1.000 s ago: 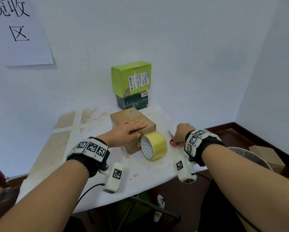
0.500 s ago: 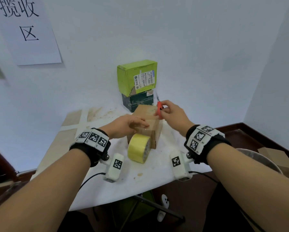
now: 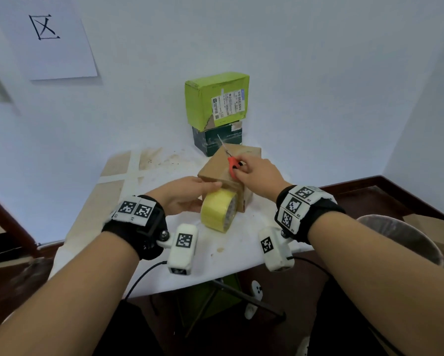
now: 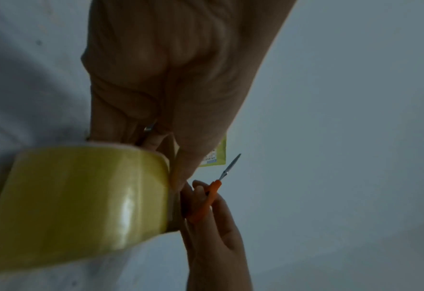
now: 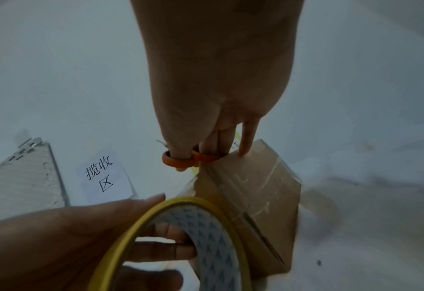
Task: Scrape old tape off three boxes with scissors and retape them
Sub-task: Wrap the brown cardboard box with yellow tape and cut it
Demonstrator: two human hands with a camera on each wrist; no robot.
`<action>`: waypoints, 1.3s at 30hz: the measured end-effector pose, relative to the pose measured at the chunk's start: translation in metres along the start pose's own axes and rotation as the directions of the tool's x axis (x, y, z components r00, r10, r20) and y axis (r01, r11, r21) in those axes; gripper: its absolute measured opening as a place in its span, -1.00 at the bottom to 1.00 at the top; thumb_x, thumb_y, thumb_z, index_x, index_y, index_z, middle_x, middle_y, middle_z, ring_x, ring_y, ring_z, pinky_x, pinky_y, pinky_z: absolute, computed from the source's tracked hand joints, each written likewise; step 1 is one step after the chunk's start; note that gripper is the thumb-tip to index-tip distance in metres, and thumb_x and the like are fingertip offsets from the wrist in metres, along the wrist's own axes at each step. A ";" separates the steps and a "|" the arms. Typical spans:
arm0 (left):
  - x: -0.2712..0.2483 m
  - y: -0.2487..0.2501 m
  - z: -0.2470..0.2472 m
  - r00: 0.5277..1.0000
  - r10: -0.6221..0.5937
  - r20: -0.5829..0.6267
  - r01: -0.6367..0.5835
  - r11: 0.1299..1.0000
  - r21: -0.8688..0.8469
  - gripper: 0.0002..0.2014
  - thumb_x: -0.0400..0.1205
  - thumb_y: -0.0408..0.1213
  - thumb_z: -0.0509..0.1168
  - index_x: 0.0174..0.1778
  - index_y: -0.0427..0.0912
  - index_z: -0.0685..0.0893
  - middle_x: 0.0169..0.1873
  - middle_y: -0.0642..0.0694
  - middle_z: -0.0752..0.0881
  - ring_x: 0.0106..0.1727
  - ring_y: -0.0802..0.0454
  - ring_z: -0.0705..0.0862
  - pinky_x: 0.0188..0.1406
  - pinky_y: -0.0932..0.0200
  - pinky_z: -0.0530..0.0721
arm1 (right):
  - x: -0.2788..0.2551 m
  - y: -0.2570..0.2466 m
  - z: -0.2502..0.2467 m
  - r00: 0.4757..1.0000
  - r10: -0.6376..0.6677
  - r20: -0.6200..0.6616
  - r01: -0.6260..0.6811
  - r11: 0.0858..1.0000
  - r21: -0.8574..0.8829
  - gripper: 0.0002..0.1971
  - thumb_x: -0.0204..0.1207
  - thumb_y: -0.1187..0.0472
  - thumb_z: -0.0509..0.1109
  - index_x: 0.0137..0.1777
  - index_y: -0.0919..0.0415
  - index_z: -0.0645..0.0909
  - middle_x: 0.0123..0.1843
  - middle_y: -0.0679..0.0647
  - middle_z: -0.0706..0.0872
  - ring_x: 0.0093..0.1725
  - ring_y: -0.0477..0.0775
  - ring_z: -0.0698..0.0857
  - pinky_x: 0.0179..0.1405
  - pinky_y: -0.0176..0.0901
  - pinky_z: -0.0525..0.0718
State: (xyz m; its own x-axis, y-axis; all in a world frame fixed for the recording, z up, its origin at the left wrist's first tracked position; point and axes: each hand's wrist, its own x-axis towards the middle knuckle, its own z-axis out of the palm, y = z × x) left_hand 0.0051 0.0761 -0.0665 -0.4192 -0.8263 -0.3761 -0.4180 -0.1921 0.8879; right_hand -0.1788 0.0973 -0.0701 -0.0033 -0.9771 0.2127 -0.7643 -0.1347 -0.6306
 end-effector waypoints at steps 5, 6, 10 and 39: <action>0.007 -0.002 0.006 0.998 0.012 -0.068 -0.022 0.988 -0.155 -0.68 0.65 -0.29 0.35 0.31 -0.26 0.64 0.17 -0.18 0.75 0.07 -0.05 0.72 0.14 0.10 0.70 | -0.006 0.001 0.003 1.000 -0.026 -0.014 0.026 0.999 -0.032 -0.69 0.56 0.05 0.37 0.29 0.04 0.57 0.23 -0.01 0.73 0.21 0.01 0.67 -0.04 -0.25 0.51; 0.007 -0.003 0.006 0.997 0.011 -0.079 -0.023 0.988 -0.150 -0.67 0.64 -0.29 0.36 0.32 -0.26 0.64 0.20 -0.20 0.74 0.09 -0.07 0.71 0.18 0.06 0.68 | -0.005 0.001 0.004 0.999 -0.023 -0.022 0.022 0.999 -0.035 -0.70 0.56 0.06 0.37 0.28 0.04 0.57 0.21 -0.01 0.74 0.19 0.01 0.67 -0.06 -0.25 0.50; 0.008 -0.005 0.005 0.995 -0.003 -0.099 -0.011 0.989 -0.144 -0.63 0.62 -0.25 0.38 0.33 -0.30 0.64 0.22 -0.25 0.72 0.08 -0.09 0.70 0.20 0.00 0.67 | -0.003 0.000 0.006 0.999 -0.010 -0.032 0.009 0.999 -0.046 -0.72 0.56 0.05 0.37 0.26 0.03 0.58 0.18 -0.02 0.74 0.15 0.02 0.67 -0.09 -0.23 0.49; 0.005 0.002 0.005 0.993 -0.116 0.016 0.118 0.985 -0.128 -0.79 0.66 -0.27 0.33 0.17 -0.24 0.68 -0.12 -0.18 0.79 -0.18 -0.05 0.76 -0.17 0.08 0.78 | -0.006 -0.001 0.008 0.999 -0.002 -0.051 -0.003 0.995 -0.104 -0.74 0.58 0.05 0.34 0.23 0.05 0.55 0.17 0.02 0.72 0.13 0.09 0.68 -0.03 -0.09 0.63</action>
State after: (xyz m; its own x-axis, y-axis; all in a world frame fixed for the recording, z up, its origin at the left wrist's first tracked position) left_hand -0.0018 0.0745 -0.0679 -0.3807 -0.7896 -0.4812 -0.3582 -0.3539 0.8640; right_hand -0.1727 0.1021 -0.0762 -0.0348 -0.9671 0.2518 -0.8270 -0.1136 -0.5506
